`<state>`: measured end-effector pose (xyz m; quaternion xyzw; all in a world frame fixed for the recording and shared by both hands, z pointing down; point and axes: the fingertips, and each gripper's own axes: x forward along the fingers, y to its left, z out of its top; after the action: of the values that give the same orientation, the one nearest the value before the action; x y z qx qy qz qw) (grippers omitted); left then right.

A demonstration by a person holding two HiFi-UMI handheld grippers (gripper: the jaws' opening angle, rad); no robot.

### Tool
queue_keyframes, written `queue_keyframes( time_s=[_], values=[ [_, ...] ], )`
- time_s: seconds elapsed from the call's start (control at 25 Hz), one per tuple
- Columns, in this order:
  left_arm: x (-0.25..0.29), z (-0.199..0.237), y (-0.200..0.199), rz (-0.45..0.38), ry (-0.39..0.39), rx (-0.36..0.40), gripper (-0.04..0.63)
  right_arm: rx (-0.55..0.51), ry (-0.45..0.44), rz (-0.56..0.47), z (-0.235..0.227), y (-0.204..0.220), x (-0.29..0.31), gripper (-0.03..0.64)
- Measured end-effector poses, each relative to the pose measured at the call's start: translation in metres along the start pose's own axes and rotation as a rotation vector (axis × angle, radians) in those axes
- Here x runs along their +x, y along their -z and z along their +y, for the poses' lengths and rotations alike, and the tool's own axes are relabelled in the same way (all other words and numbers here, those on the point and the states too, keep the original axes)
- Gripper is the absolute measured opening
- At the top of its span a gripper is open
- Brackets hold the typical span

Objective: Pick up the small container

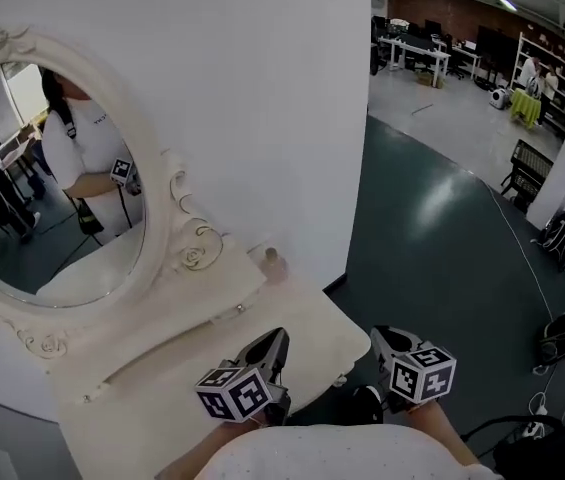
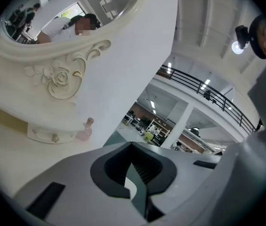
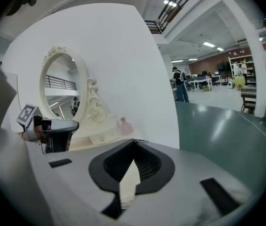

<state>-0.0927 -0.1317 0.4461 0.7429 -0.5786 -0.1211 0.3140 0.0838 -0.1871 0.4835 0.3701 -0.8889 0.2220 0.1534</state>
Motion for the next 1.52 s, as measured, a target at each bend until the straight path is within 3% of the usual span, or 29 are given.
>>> queue_keyframes(
  time_s=[0.16, 0.4, 0.76, 1.0, 1.28, 1.52],
  values=[
    [0.019, 0.025, -0.021, -0.093, -0.126, -0.021, 0.001, -0.071, -0.118, 0.070, -0.010, -0.020, 0.054, -0.001],
    [0.041, 0.044, -0.037, -0.228, -0.315, -0.091, 0.001, -0.200, -0.377, 0.185, -0.002, -0.051, 0.132, -0.002],
    [0.052, 0.047, -0.019, -0.326, -0.541, -0.154, 0.000, -0.306, -0.684, 0.321, 0.023, -0.048, 0.189, -0.002],
    [0.054, 0.061, -0.002, -0.304, -0.608, -0.150, 0.000, -0.385, -0.733, 0.362, 0.032, -0.035, 0.218, -0.002],
    [0.055, 0.099, -0.008, -0.273, -0.655, -0.123, 0.001, -0.429, -0.730, 0.348, 0.047, -0.035, 0.247, -0.002],
    [0.071, 0.116, -0.021, -0.228, -0.631, -0.072, 0.002, -0.343, -0.730, 0.301, 0.054, -0.047, 0.266, -0.002]
  ],
)
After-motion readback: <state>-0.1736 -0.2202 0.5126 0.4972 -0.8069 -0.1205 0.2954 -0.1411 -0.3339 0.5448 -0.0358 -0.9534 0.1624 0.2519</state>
